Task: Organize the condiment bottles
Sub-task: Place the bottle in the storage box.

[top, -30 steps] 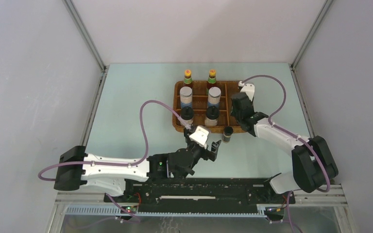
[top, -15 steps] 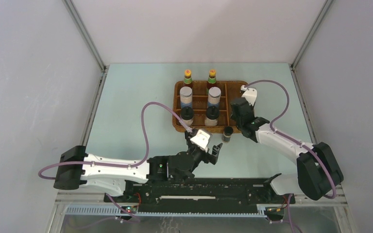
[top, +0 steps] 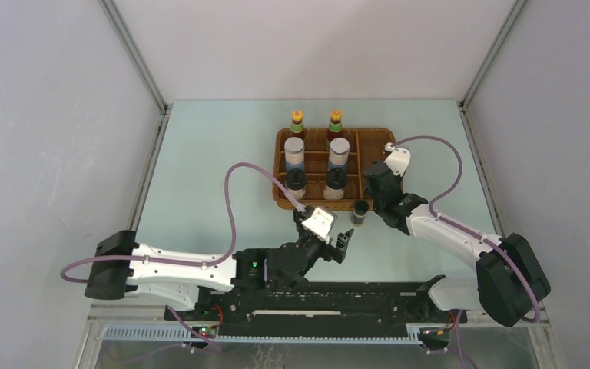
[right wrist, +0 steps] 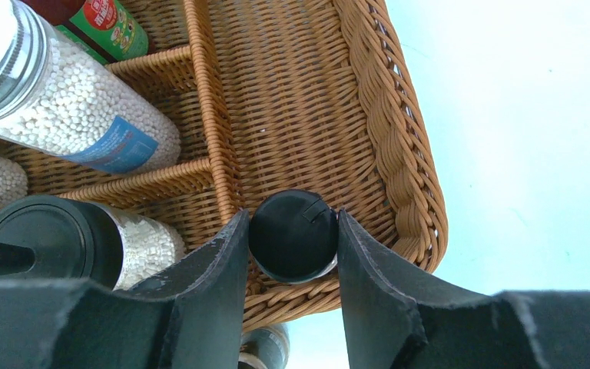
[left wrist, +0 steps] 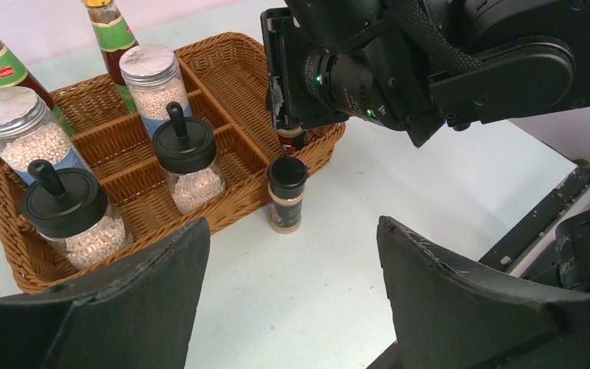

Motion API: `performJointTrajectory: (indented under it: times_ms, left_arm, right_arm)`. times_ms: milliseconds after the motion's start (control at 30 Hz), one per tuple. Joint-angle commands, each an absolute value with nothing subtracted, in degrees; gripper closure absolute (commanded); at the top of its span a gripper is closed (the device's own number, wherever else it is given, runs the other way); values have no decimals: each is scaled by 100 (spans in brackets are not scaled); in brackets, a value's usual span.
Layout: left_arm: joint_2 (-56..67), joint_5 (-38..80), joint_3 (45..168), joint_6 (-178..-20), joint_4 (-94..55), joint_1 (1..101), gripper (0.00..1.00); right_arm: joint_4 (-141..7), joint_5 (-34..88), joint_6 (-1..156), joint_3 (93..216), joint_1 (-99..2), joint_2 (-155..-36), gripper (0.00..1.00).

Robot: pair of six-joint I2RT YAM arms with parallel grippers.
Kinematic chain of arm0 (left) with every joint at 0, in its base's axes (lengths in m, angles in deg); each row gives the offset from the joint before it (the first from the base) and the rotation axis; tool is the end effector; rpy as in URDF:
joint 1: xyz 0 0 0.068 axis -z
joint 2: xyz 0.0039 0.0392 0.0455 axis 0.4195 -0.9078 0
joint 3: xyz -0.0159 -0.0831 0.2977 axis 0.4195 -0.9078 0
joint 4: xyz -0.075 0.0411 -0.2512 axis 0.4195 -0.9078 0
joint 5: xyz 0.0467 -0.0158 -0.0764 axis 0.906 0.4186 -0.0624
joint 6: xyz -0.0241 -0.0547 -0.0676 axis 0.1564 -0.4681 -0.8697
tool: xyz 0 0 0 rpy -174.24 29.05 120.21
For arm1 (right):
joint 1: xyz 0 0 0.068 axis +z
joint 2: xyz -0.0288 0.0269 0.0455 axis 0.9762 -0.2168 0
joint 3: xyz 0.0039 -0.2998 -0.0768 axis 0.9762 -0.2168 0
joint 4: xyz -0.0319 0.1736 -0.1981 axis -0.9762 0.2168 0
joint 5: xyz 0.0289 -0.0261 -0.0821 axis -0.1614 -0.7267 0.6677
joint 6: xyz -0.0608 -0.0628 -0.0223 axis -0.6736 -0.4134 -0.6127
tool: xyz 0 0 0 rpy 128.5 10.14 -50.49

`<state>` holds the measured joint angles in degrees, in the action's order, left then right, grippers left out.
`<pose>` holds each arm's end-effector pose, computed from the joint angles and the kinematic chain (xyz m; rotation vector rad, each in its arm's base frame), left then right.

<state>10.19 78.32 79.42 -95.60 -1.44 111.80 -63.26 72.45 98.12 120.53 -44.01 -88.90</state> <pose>0.0762 -0.2925 0.3332 0.4784 1.5928 -0.5655 0.2690 0.1186 0.2375 0.2434 2.0529 -0.0858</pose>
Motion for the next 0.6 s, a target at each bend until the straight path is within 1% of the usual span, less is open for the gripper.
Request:
performJointTrajectory:
  times_ms: [0, 300, 433, 567]
  left_arm:
    - [1035, 7985, 8319, -9510, -109, 11281, 16]
    - [1033, 8048, 8325, -9537, -178, 11373, 16]
    - [1020, 8052, 8342, -9537, -187, 11390, 16]
    - [1008, 8052, 8367, -9537, -195, 11405, 16]
  right_arm:
    - [-5705, 7253, 10229, 11777, -4347, -8881, 78]
    - [-5624, 7147, 10564, 11575, -4334, -8858, 77]
    - [-5594, 7145, 10648, 11478, -4292, -8825, 74]
    - [-5519, 7171, 10776, 11402, -4199, -8784, 67]
